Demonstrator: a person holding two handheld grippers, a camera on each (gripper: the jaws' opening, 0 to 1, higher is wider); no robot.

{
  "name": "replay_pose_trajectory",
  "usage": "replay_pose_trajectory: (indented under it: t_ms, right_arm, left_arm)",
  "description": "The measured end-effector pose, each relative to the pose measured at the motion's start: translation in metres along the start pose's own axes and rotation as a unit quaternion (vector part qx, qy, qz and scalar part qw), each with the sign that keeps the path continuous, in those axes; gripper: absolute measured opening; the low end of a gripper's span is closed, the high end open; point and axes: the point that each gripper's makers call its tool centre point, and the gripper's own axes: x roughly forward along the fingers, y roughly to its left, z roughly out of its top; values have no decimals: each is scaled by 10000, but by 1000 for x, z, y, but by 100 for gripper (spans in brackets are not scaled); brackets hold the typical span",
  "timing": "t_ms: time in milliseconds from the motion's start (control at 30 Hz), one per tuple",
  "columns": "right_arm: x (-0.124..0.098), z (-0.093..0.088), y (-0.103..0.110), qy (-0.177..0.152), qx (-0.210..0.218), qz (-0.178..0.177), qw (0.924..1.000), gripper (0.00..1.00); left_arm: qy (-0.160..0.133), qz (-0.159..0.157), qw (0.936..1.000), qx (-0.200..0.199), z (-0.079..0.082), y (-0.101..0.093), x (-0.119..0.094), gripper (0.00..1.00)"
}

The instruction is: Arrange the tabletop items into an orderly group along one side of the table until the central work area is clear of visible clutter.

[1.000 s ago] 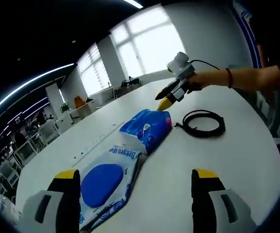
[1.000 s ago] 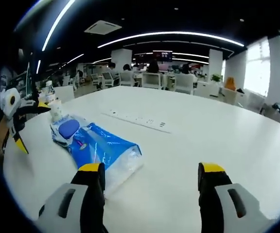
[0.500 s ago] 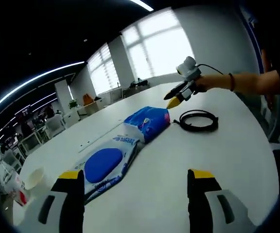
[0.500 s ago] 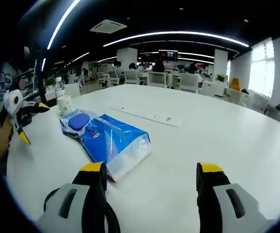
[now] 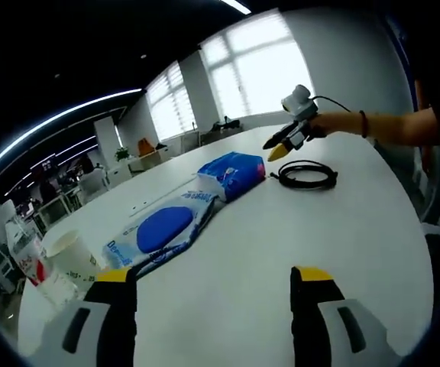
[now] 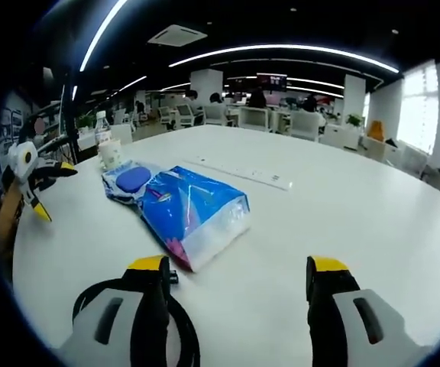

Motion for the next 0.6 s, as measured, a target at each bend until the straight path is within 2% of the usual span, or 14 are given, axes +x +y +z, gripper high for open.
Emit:
replay_pose_trajectory:
  t_ms: [400, 600]
  right_arm:
    - [-7, -11, 15, 110, -47, 216, 9997, 63]
    - [-12, -23, 23, 278, -131, 315, 9990, 60]
  left_arm:
    - [-81, 102, 9999, -81, -1, -3, -17, 78]
    - [8, 155, 9999, -33, -7, -6, -26, 78]
